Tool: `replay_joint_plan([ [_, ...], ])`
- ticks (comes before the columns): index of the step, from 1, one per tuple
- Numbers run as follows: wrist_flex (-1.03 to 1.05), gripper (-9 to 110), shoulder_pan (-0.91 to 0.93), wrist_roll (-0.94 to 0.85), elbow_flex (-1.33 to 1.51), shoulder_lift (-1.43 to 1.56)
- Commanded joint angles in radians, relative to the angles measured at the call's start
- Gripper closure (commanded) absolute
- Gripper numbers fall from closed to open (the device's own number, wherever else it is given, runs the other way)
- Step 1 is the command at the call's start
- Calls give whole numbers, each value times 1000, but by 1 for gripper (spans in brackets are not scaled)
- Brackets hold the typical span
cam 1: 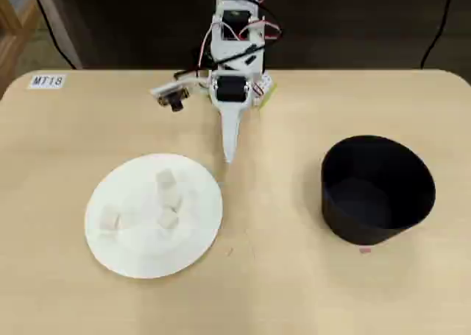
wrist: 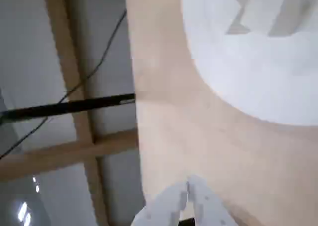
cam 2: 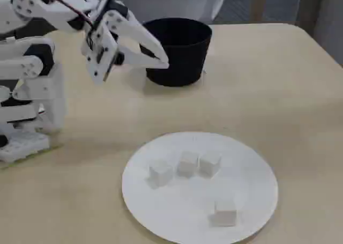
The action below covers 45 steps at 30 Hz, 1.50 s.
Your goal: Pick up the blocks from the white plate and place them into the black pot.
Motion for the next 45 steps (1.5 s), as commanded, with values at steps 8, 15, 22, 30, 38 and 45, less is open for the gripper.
replay_joint_plan([
  [8, 603, 104, 356, -138, -1008, -1089],
  [15, 698, 104, 529, -304, -1353, -1493],
  [22, 699, 104, 548, -472, -1520, -1730],
  [30, 699, 97, 555, -494, -1669, -1887],
  [38, 695, 71, 574, -503, -1681, -1917],
  [45, 693, 67, 572, -425, -1755, -2020],
])
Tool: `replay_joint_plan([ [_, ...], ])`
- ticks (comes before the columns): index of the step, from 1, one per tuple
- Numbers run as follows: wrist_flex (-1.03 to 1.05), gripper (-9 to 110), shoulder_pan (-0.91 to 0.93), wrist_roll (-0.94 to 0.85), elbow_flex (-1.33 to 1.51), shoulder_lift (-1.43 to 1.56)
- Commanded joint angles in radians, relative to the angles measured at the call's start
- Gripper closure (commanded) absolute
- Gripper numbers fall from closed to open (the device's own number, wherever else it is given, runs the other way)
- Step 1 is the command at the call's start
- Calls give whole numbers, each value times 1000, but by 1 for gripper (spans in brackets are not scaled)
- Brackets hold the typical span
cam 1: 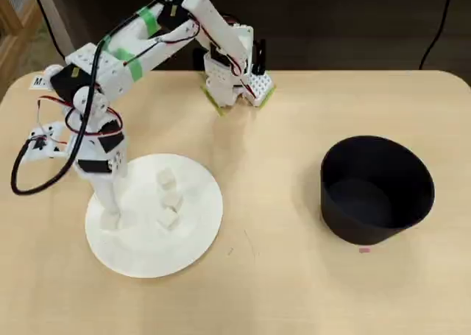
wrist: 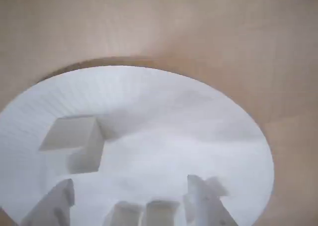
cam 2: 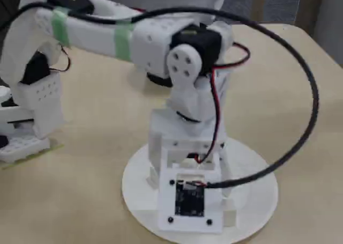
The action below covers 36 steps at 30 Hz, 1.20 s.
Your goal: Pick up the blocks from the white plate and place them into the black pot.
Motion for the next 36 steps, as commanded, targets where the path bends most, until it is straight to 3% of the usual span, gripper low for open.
replay_joint_plan([
  [1, 0, 67, 2, 26, -110, -20],
  [18, 0, 68, -29, 66, -241, -143],
  [24, 0, 79, -41, 97, -333, -206],
  [29, 0, 104, -63, 146, -477, -293],
  [36, 6, 104, -87, 156, -518, -267],
])
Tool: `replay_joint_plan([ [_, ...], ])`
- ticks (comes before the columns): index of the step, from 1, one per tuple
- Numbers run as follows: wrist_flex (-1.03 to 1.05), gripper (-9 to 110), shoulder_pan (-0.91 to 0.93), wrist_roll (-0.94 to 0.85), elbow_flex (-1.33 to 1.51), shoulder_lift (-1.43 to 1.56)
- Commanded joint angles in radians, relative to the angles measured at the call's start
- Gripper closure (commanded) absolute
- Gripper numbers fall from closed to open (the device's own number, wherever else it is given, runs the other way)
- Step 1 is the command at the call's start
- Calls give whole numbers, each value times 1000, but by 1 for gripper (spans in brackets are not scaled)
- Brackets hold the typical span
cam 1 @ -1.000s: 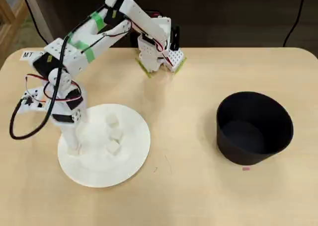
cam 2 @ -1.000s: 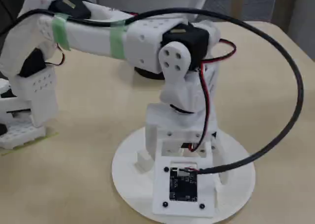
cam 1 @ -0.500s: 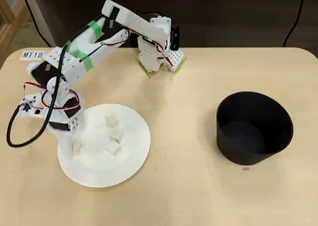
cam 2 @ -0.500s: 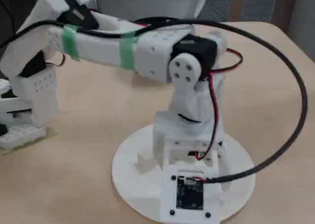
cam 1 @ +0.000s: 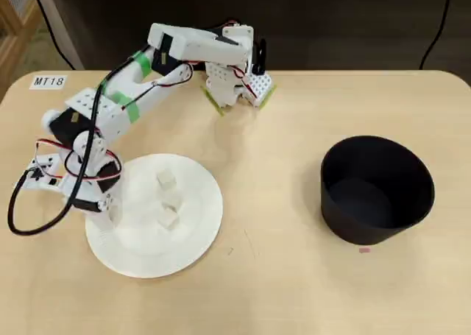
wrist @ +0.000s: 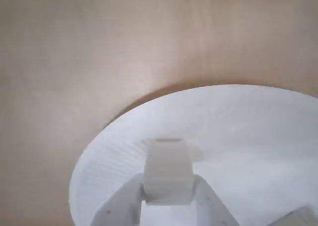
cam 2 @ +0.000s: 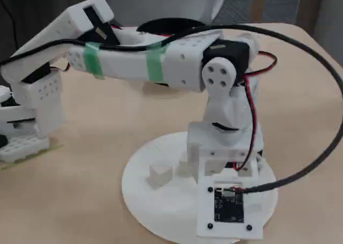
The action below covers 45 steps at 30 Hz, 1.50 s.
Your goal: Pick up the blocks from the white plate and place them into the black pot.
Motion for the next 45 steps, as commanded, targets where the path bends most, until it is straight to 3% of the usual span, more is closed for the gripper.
replay_joint_plan([
  [1, 3, 104, -23, 25, -52, 83],
  [9, 5, 104, -247, 242, -74, 529],
  [15, 8, 104, -657, 502, 84, 819],
  [21, -12, 104, -1054, 621, 204, 838],
  [25, -236, 104, -1195, 620, 489, 925],
  [32, -778, 104, -1227, 632, 1230, 1213],
  [45, -802, 104, -1134, 537, 1304, 1103],
])
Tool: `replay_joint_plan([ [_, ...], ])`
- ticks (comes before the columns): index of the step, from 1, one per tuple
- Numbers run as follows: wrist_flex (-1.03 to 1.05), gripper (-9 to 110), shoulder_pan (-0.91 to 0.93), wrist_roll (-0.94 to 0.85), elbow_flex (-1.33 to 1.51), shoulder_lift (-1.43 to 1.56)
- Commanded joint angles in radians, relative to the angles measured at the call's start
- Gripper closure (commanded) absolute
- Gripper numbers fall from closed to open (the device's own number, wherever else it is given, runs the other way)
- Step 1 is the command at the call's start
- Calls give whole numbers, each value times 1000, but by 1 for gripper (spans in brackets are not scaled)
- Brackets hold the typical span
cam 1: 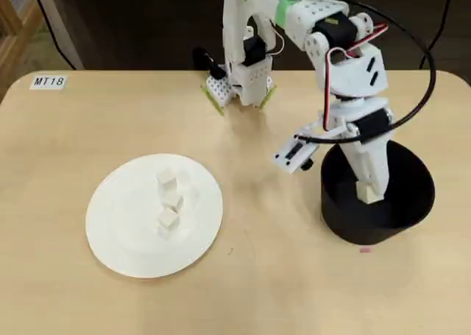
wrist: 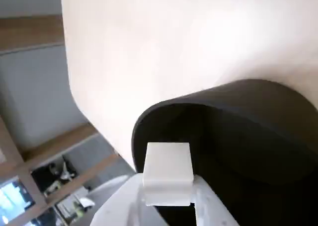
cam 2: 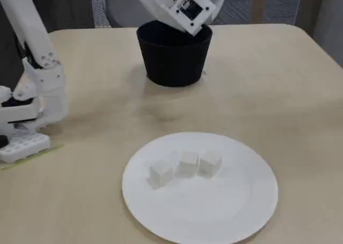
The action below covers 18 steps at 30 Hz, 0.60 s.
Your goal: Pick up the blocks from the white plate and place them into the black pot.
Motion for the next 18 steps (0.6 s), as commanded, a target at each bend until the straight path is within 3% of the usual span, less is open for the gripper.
replay_joint_plan([
  [1, 0, 100, 9, -12, -5, 9],
  [5, 29, 76, -20, -60, -6, 21],
  [9, 63, 73, -34, -54, -15, 18],
  [11, 75, 80, -28, -49, -18, 18],
  [14, 147, 104, 14, -72, -63, 25],
  [18, 347, 104, 163, -149, -242, 25],
])
